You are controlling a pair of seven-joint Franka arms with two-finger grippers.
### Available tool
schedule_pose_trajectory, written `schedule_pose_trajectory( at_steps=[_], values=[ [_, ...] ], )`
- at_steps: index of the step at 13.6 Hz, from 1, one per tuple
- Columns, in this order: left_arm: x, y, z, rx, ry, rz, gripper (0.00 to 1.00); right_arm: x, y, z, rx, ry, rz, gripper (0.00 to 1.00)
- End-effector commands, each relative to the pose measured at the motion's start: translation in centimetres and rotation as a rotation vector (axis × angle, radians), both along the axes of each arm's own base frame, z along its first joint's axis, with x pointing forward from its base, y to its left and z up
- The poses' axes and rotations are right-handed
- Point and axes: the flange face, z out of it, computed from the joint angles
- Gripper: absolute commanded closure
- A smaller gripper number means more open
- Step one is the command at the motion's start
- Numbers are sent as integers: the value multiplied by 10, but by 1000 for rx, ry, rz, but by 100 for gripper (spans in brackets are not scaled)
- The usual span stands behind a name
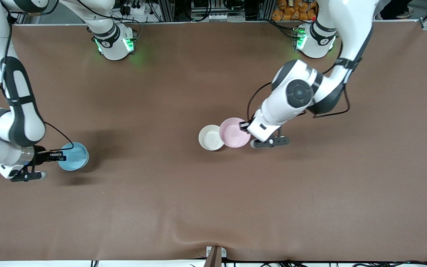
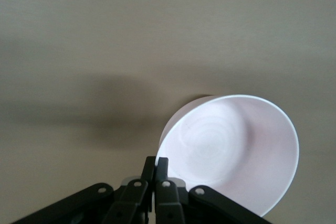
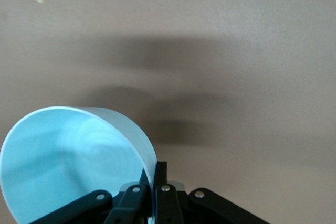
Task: Stack pink and blue bowls on white bowl
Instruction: 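Lower the pink bowl into the white bowl while the right gripper lifts the blue bowl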
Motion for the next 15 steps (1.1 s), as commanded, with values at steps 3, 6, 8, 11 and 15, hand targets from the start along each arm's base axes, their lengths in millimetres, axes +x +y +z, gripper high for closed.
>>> schedule_pose_trajectory(
  at_steps=[3, 6, 8, 11, 15],
  values=[
    [-5, -51, -32, -36, 0, 64, 100, 9, 13, 28, 104, 17, -16, 100],
    [-15, -66, -58, -39, 5, 50, 100, 8, 22, 34, 140, 23, -49, 100],
    [-19, -67, -73, -26, 13, 39, 100, 8, 36, 40, 129, 39, -92, 100],
    [-21, -66, -93, 1, 18, 22, 100, 6, 62, 48, 112, 57, -149, 100],
    [-24, -64, -99, 7, 22, 20, 100, 4, 95, 73, 91, 54, -198, 100]
  ],
)
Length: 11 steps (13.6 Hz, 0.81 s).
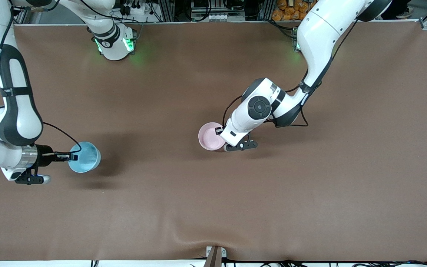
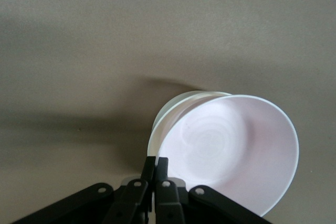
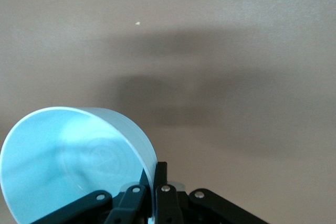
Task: Stack pink and blue bowls on white bowl
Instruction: 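Lower the pink bowl into the white bowl while the right gripper lifts the blue bowl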
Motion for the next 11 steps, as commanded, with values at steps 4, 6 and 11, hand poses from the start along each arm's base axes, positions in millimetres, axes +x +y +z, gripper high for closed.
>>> schedule_pose_trajectory(
  at_steps=[4, 6, 11],
  values=[
    [-11, -10, -3, 19, -10, 2, 100, -25, 92, 112, -22, -27, -80, 100],
    [-12, -11, -3, 18, -11, -1, 100, -28, 113, 133, -25, -51, -82, 100],
    [-11, -14, 5, 12, -20, 7, 0, -29, 147, 125, 38, -26, -124, 100]
  ],
)
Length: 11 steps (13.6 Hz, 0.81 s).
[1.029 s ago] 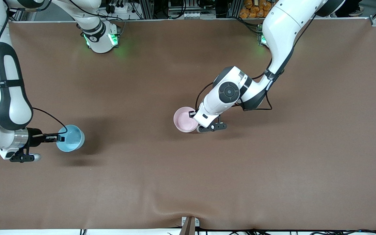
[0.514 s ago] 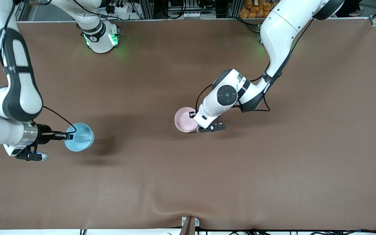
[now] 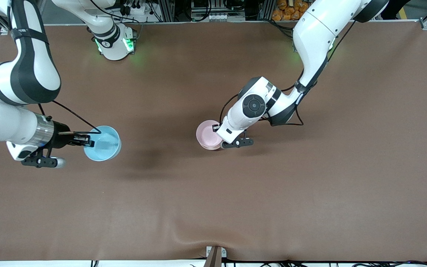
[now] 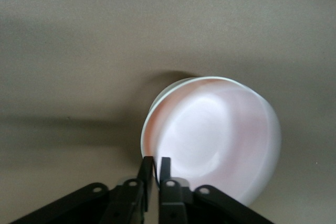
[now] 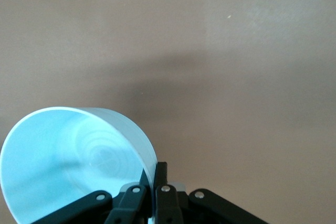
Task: Stack pink and blue bowls on white bowl
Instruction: 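Lower the pink bowl into the white bowl while the right gripper lifts the blue bowl, then open and withdraw the left gripper while the right gripper carries the blue bowl over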
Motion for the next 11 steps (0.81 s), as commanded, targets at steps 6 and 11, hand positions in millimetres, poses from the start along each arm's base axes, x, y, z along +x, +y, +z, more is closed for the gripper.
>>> schedule_pose_trajectory(
  at_steps=[6, 11],
  values=[
    [28, 76, 144, 149, -90, 33, 0, -18, 96, -37, 24, -12, -112, 100],
    [40, 176, 251, 224, -117, 71, 0, -42, 184, -80, 1, -20, -208, 100]
  ],
)
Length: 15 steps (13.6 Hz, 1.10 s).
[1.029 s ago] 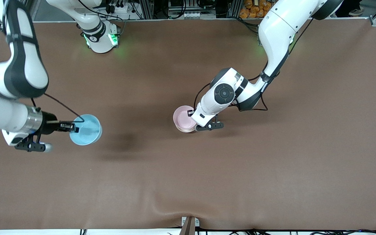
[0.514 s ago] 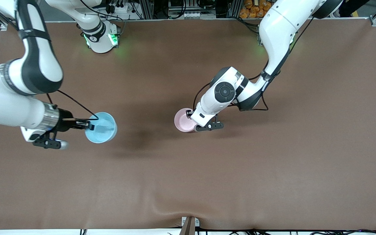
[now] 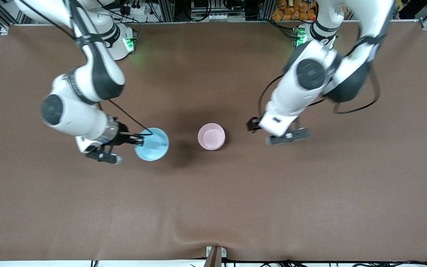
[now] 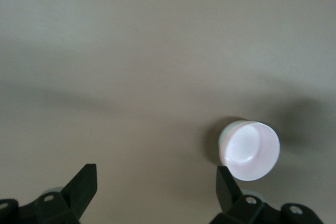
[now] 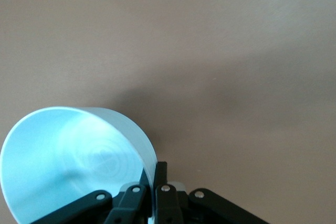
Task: Stack pink and blue bowls on white bowl
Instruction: 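Open and withdraw the left gripper while the right gripper carries the blue bowl over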
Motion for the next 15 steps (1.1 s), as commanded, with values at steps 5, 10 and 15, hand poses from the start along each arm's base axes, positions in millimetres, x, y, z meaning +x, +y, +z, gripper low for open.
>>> schedule_pose_trajectory(
  at_steps=[5, 10, 15],
  values=[
    [-18, 135, 113, 104, -49, -13, 0, -30, 86, -49, -13, 47, -139, 100],
    [-9, 216, 165, 96, -111, -66, 0, -65, 147, -69, -28, 77, -166, 100],
    [-16, 234, 175, 97, -98, -126, 0, -79, 180, -97, -15, 44, -214, 100]
  ],
)
